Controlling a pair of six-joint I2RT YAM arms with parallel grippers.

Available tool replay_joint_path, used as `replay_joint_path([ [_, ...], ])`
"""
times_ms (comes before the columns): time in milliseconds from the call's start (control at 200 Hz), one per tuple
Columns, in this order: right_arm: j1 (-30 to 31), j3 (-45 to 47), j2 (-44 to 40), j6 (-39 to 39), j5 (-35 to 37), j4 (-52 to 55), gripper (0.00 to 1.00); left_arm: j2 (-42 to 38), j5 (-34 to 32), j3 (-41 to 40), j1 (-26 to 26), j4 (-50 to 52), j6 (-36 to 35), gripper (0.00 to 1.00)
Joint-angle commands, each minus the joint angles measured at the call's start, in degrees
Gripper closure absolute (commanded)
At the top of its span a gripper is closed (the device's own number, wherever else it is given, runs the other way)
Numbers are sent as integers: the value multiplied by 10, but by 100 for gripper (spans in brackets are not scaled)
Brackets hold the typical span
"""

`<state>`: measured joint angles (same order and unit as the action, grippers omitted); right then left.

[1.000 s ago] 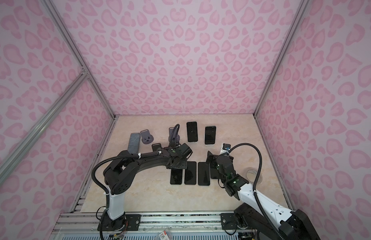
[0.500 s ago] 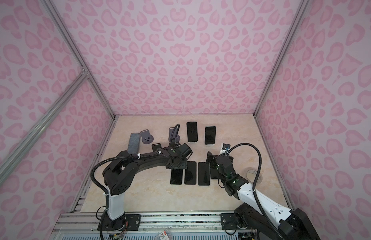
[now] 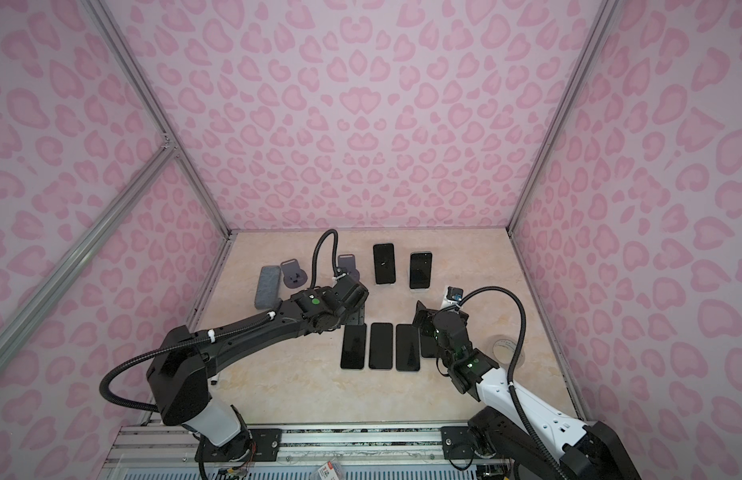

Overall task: Remove the phone from the phone stand
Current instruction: Place the phone at the center of the table, then remove the phone from the phone stand.

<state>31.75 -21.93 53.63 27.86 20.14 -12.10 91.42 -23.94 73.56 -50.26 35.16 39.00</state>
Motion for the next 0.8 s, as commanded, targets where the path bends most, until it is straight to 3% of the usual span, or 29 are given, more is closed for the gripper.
replay_joint_path([
  [0,1,13,-2,-2,38,-6,2,-56,-53,32,0,10,-82,18],
  [65,-3,34,-16,44,61,-22,2,-84,-83,71,0,5,-127,18],
  [165,-7,60,-50,37,78,-37,2,-121,-139,99,1,-45,-193,17],
  [285,-17,16,-82,14,88,35,2,-162,-152,76,6,-162,-254,16],
  [350,-25,-14,-87,7,77,82,2,-181,-143,45,15,-228,-259,9],
  [475,-42,-65,-68,-12,28,164,2,-190,-89,-16,59,-280,-205,4],
  [645,-80,-91,-54,-22,-87,177,2,-196,58,-69,132,-273,-80,4],
  [795,-103,-124,-22,-2,-79,171,2,-198,96,-93,145,-280,-42,4],
])
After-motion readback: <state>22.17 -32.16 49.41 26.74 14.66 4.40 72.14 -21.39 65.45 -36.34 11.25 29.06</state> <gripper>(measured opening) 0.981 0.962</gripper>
